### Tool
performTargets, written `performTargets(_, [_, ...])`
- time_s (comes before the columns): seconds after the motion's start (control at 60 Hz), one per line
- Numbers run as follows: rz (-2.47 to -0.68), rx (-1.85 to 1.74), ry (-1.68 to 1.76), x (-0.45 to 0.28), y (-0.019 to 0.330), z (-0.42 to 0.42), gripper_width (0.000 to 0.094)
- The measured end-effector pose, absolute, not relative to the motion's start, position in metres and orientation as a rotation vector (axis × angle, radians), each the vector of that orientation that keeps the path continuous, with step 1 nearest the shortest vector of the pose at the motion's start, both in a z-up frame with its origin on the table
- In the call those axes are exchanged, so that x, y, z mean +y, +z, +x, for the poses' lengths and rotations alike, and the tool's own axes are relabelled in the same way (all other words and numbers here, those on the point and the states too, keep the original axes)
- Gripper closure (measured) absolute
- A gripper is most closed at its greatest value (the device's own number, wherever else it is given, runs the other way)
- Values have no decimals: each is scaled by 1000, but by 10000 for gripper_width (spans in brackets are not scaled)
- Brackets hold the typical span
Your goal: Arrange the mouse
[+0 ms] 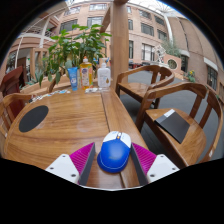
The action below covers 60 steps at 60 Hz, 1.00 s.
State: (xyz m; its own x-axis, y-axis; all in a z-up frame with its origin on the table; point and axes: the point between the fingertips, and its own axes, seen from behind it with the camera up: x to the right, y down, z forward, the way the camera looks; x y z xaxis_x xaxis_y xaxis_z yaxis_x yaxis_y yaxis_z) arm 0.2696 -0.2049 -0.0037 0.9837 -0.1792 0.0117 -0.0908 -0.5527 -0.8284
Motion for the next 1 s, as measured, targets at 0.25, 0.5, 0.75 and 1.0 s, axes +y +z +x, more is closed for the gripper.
performTargets(0.25, [-2150, 210, -201, -193, -6, 278, 479])
performTargets(0.5, [-2156, 244, -195, -193, 0, 281, 561])
performTargets(0.75, [-1938, 260, -219, -140, 124, 274, 560])
performTargets(1.0, [-1712, 133, -27, -58, 268, 139, 562])
